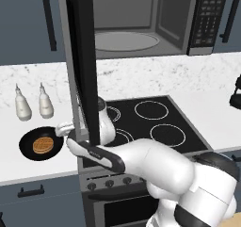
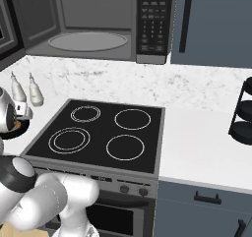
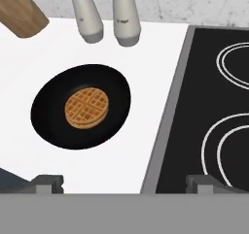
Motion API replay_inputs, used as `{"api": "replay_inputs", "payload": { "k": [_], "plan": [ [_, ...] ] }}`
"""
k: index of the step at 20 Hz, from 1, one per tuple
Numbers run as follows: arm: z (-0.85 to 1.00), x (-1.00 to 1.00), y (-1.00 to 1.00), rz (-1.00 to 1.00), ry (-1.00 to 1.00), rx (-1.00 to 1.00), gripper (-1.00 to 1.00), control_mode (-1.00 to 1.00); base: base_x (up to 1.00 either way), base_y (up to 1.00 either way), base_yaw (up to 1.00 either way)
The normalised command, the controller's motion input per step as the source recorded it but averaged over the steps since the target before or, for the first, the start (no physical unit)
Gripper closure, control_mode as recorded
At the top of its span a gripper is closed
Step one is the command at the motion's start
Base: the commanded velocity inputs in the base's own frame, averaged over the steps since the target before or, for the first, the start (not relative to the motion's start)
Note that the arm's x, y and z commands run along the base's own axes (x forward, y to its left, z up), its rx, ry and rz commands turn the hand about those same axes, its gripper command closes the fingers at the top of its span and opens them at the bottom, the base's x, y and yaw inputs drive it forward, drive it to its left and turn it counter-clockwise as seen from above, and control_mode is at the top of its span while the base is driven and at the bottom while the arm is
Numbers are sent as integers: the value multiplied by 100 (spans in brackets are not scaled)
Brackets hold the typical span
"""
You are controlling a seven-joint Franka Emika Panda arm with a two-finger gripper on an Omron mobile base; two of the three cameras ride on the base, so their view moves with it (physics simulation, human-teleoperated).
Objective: Open the microwave, place the bowl with waffle inside the microwave, then close the microwave door and turn it on.
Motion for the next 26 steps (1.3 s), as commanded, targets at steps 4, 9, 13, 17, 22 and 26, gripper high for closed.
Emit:
{"api": "replay_inputs", "payload": {
  "k": [4, 9, 13, 17, 22, 26],
  "plan": [
    [-4, 19, 24, 0, 2, 0, -100, -100, 0, 0, 0],
    [-4, 19, 13, 0, 2, 0, -100, -100, 0, 0, 0],
    [-22, 15, 3, 0, 0, 0, -100, -100, 0, 0, 0],
    [-25, 11, 1, 0, 0, 0, -100, -100, 0, 0, 0],
    [-22, 5, 0, 0, 0, 0, -100, -100, 0, 0, 0],
    [-19, 3, 0, 0, 0, 0, -100, -100, 0, 0, 0]
  ]
}}
